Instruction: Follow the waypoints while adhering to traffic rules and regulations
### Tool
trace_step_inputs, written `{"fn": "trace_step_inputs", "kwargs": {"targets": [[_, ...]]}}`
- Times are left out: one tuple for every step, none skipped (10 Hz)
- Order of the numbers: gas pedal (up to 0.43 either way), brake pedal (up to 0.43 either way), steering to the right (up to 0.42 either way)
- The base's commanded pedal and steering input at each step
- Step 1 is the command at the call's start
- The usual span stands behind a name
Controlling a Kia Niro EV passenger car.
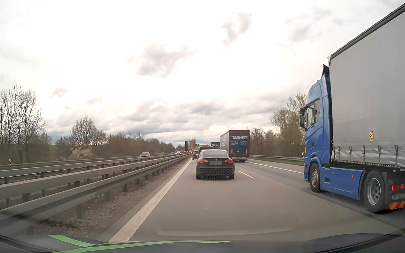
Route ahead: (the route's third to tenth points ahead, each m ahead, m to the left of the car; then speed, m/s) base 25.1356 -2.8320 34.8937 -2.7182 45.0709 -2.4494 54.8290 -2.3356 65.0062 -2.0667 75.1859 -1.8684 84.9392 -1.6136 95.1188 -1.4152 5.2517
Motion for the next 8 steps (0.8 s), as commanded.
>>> {"fn": "trace_step_inputs", "kwargs": {"targets": [[0.087,0.0,-0.004],[0.087,0.0,-0.004],[0.087,0.0,-0.004],[0.087,0.0,-0.004],[0.087,0.0,-0.004],[0.087,0.0,-0.004],[0.087,0.0,-0.004],[0.079,0.0,-0.004]]}}
